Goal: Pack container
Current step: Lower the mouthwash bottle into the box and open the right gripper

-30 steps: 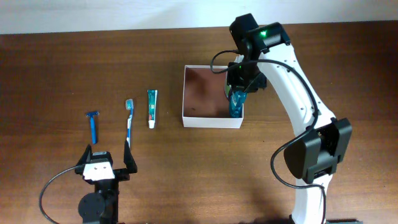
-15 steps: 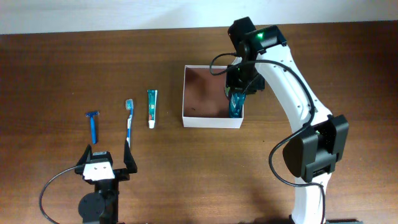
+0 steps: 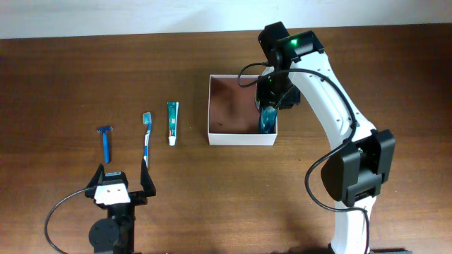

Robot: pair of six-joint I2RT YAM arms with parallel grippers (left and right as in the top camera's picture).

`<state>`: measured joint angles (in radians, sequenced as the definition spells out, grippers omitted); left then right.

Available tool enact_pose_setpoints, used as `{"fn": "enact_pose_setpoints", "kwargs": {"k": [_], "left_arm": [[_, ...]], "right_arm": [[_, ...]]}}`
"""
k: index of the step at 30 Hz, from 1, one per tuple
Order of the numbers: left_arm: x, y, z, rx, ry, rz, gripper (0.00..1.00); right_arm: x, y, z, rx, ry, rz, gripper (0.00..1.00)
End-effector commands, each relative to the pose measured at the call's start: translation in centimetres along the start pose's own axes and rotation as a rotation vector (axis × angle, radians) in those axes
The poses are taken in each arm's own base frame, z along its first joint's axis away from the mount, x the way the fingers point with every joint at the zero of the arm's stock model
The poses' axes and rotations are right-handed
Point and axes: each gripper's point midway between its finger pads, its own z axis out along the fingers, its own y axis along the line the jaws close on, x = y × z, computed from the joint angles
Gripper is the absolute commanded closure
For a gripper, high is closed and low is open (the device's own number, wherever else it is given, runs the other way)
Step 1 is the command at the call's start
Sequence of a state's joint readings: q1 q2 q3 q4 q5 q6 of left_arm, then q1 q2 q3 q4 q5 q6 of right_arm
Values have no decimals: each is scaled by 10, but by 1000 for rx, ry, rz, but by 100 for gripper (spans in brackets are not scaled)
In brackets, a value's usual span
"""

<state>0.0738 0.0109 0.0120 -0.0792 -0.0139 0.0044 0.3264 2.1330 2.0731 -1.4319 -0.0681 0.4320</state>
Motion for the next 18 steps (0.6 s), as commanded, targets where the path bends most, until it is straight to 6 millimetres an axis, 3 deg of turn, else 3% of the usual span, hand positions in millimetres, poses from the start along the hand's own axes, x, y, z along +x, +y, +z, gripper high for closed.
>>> {"fn": "enact_pose_setpoints", "kwargs": {"k": [1, 12, 15, 18], "left_arm": [[1, -3, 0, 14, 1, 12, 1], [1, -3, 0, 14, 1, 12, 1], [1, -3, 0, 14, 1, 12, 1], [1, -3, 0, 14, 1, 12, 1]], "right_arm": [[1, 1, 1, 16, -4, -16, 62], [0, -1, -5, 19, -8, -27, 59], [-4, -4, -26, 10, -33, -30, 57], [-14, -10, -64, -13, -106, -7, 56]]}}
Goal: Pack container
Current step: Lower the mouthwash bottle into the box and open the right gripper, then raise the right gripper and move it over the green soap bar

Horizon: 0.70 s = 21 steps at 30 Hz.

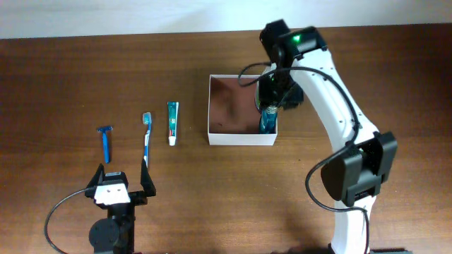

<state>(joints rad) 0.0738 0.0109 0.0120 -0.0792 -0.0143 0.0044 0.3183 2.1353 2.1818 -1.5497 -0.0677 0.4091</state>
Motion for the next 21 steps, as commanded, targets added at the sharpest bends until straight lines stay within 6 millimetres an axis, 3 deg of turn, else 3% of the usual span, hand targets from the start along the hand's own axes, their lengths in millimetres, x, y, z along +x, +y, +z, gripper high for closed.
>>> {"fn": "enact_pose_setpoints", "kwargs": {"k": [1, 8, 12, 17, 21], "left_arm": [[1, -3, 0, 15, 1, 12, 1], [1, -3, 0, 15, 1, 12, 1], [1, -3, 0, 15, 1, 12, 1], [1, -3, 0, 15, 1, 12, 1], [1, -3, 0, 15, 1, 12, 1]], "right_arm": [[-24, -12, -56, -24, -157, 16, 55], [-35, -54, -148, -72, -383, 30, 32], [-30, -85, -174, -54, -447, 49, 27], [-18, -153, -184, 103, -459, 119, 20], [-4, -188, -157, 108, -338, 138, 6]]}}
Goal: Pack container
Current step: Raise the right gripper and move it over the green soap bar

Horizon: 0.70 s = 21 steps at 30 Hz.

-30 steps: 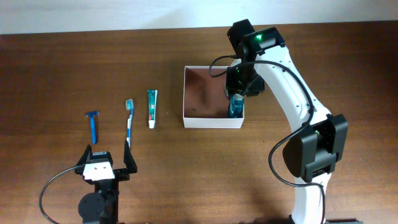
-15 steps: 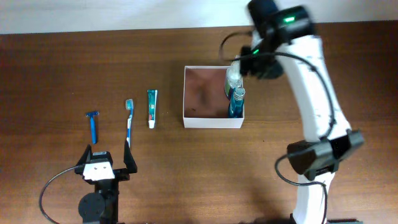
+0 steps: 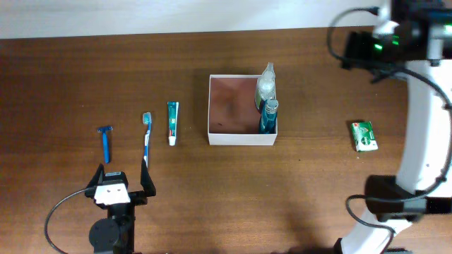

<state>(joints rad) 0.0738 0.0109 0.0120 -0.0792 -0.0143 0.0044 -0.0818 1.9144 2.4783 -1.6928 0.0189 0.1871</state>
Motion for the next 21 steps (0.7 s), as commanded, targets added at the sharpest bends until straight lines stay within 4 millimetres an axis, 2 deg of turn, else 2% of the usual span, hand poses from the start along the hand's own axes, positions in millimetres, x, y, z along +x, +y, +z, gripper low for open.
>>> {"fn": "enact_pose_setpoints", "kwargs": {"k": [1, 5, 7, 9, 15, 21], "left_arm": [[1, -3, 0, 15, 1, 12, 0], [1, -3, 0, 15, 1, 12, 1], [1, -3, 0, 15, 1, 12, 0], [1, -3, 0, 15, 1, 12, 1], [1, -3, 0, 15, 1, 12, 1], [1, -3, 0, 15, 1, 12, 0]], "right_arm": [[20, -32, 24, 39, 123, -65, 2], [61, -67, 66, 88, 349, -217, 1], [79, -82, 81, 121, 437, -229, 1], [91, -88, 93, 120, 491, -214, 2], [106, -106, 121, 101, 535, -254, 2], [116, -123, 146, 88, 532, -212, 1]]}}
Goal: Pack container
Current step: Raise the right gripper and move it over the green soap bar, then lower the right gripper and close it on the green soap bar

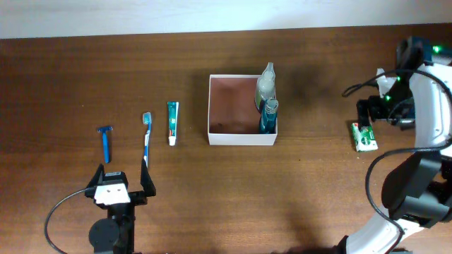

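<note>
A white open box [240, 139] stands mid-table. Along its right wall stand a clear bottle [266, 81] and a teal bottle [268, 116]. Left of the box lie a toothpaste tube [172, 122], a toothbrush [147, 134] and a blue razor [105, 141]. A green packet [364, 136] lies at the far right. My right gripper [365, 117] hangs just over the packet's far end, its fingers hidden under the wrist. My left gripper [121, 176] rests open near the front edge, holding nothing.
The white right arm [431, 106] curves along the table's right edge. Behind the left gripper, a black cable [60, 208] loops at the front left. Bare brown tabletop lies between the box and the green packet.
My right arm has come down from the far right corner, and its gripper now sits just above the green packet. The box, bottles and left-side items are unchanged.
My right gripper was inside the box at its right wall, over the teal bottle. By the last earlier moment it had left, both bottles stood in the box, and the arm was high at the far right. Now it is over the green packet.
</note>
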Robot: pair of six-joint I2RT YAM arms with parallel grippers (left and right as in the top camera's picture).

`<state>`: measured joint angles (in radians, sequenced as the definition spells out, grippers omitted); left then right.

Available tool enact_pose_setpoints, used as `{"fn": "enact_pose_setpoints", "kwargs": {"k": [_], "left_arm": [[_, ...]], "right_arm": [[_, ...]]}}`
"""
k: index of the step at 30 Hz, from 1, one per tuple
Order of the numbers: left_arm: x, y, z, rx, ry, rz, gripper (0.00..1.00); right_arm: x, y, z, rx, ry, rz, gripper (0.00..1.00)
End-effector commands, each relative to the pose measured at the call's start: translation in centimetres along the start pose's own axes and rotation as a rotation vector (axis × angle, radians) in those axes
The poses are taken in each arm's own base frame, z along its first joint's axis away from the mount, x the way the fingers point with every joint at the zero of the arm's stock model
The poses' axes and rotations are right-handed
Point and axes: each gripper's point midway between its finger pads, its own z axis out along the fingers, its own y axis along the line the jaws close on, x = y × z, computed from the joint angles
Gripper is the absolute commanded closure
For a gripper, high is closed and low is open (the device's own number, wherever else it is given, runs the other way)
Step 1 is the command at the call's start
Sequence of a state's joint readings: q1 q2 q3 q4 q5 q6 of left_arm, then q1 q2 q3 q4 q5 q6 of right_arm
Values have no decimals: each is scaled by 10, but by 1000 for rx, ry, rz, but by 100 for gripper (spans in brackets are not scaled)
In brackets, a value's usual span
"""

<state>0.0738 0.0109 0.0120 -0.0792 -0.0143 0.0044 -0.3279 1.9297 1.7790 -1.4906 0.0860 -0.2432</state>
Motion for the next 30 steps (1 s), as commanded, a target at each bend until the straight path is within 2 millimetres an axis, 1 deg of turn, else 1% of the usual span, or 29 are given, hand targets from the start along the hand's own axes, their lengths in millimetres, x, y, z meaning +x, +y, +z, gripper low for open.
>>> {"fn": "enact_pose_setpoints", "kwargs": {"k": [1, 5, 9, 13, 16, 20, 25, 30], "left_arm": [[1, -3, 0, 15, 1, 12, 1], [1, -3, 0, 15, 1, 12, 1], [1, -3, 0, 15, 1, 12, 0], [1, -3, 0, 15, 1, 12, 1], [1, -3, 0, 15, 1, 12, 1], [1, -3, 0, 15, 1, 12, 1], [1, -3, 0, 15, 1, 12, 1], [1, -3, 0, 15, 1, 12, 1]], "right_arm": [[3, -7, 10, -8, -2, -7, 1], [-8, -9, 22, 6, -39, -9, 1], [-13, -9, 36, 10, -53, -6, 1], [-13, -8, 52, 11, -53, -29, 1], [-14, -7, 69, 13, -61, -26, 2], [-9, -3, 89, 6, -53, -25, 1], [-10, -2, 101, 8, -63, -24, 2], [-22, 4, 104, -29, -109, -27, 1]]}}
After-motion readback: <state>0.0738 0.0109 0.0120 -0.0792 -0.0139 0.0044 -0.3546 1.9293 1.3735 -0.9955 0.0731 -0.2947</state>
